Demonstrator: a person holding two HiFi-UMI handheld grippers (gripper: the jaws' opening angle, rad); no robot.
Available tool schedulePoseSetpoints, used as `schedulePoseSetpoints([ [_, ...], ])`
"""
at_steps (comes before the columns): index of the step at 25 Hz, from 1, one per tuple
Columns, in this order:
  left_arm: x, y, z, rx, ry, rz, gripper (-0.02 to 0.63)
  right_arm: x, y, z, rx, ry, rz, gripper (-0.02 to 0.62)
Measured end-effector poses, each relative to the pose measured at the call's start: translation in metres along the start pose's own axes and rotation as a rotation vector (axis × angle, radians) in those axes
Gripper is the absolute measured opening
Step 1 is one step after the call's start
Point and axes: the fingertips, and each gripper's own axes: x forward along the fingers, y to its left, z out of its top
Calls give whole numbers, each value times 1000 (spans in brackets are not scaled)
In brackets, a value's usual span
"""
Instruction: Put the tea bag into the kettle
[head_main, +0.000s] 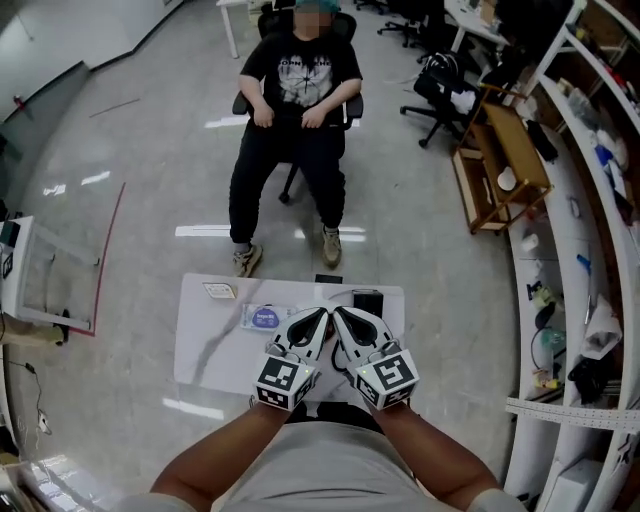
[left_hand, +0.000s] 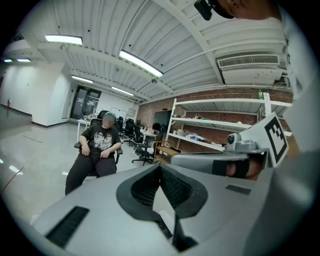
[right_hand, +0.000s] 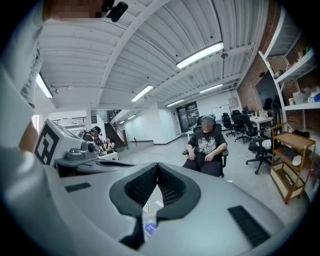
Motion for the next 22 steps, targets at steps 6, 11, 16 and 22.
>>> schedulePoseSetpoints([
  [6, -9, -8, 49, -7, -72, 18, 8, -14, 16, 50, -43, -63, 32, 9],
  [11, -23, -7, 88, 32, -125, 14, 8, -19, 22, 81, -53, -113, 20, 9],
  [16, -29, -9, 112, 25, -167, 7, 8, -21, 26, 103, -93, -154, 19, 9],
  [22, -27, -9, 127, 42, -203, -11, 8, -20, 22, 116, -126, -177, -5, 9],
])
